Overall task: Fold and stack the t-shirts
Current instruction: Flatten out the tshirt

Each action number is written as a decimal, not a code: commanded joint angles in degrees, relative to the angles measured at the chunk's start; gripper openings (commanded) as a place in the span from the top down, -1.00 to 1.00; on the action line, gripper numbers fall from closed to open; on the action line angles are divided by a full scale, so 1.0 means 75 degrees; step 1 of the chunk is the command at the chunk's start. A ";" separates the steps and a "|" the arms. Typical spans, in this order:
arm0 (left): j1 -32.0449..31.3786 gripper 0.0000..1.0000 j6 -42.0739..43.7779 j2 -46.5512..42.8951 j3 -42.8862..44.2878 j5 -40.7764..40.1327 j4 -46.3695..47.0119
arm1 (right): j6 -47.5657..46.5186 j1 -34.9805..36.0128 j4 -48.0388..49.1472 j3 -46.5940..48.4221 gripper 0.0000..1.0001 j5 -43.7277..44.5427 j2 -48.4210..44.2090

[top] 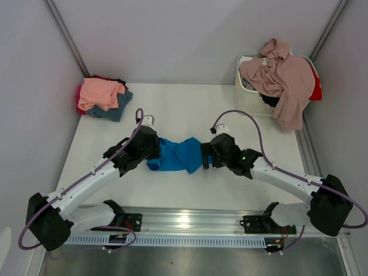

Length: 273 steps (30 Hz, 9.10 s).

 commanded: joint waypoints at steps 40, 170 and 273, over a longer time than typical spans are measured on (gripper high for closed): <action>-0.0002 0.99 0.0408 -0.0483 -0.0550 0.0542 0.0057 | -0.0954 0.0495 0.2299 0.3350 0.41 -0.1828 0.4486; 0.2741 0.99 0.1181 -0.1584 0.0106 0.2488 0.2600 | -0.0650 -0.0443 0.0061 0.3117 -0.28 -0.5299 0.2645; 0.2436 0.99 0.1416 -0.2217 -0.0878 0.2534 0.2331 | -0.1623 0.0834 -0.0665 0.3646 -0.49 0.1711 0.3844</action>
